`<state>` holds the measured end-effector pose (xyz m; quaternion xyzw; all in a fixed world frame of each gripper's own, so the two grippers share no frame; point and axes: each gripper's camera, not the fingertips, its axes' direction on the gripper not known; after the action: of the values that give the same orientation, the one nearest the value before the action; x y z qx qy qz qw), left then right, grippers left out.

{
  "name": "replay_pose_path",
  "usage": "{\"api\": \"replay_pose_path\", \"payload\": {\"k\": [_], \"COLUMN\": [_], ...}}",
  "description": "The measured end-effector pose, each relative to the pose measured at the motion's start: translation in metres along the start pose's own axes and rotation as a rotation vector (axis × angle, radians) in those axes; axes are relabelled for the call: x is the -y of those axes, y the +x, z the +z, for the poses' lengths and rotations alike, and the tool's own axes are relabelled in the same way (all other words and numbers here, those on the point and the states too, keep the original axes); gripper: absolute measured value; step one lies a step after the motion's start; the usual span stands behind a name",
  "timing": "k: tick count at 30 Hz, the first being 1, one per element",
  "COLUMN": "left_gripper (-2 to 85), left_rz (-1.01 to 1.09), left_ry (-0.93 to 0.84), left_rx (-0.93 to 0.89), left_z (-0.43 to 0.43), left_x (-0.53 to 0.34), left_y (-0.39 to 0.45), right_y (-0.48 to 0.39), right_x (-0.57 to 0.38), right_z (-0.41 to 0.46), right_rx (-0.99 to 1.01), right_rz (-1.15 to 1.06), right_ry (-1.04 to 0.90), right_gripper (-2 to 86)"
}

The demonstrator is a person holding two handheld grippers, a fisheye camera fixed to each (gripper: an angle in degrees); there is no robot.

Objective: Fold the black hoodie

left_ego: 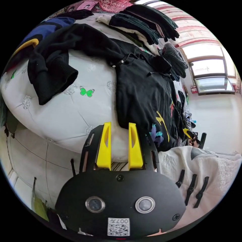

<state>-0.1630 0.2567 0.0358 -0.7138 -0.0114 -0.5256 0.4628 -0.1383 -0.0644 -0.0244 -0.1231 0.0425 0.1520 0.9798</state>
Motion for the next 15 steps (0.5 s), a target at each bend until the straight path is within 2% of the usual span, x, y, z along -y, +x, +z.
{"api": "replay_pose_path", "payload": {"k": [6,11,13,15], "left_gripper": [7.3,6.9,7.0,7.4], "left_rz": [0.175,0.382,0.438,0.408], "left_ry": [-0.071,-0.075,-0.083,-0.060], "left_rx": [-0.062,0.055,0.157,0.185], "left_z": [0.034,0.053,0.059,0.052], "left_x": [0.054,0.088,0.078,0.064], "left_y": [0.066,0.178,0.205,0.199], "right_y": [0.028,0.007,-0.005,-0.017], "right_x": [-0.084,-0.091,-0.093,-0.093], "right_z": [-0.013,0.028,0.032,0.035], "right_rx": [0.100,0.140,0.048,-0.052], "right_rz": [0.060,-0.011,-0.036,-0.096], "right_ry": [-0.076,-0.191,-0.161,-0.166], "right_gripper": [12.4,13.2,13.3,13.2]}}
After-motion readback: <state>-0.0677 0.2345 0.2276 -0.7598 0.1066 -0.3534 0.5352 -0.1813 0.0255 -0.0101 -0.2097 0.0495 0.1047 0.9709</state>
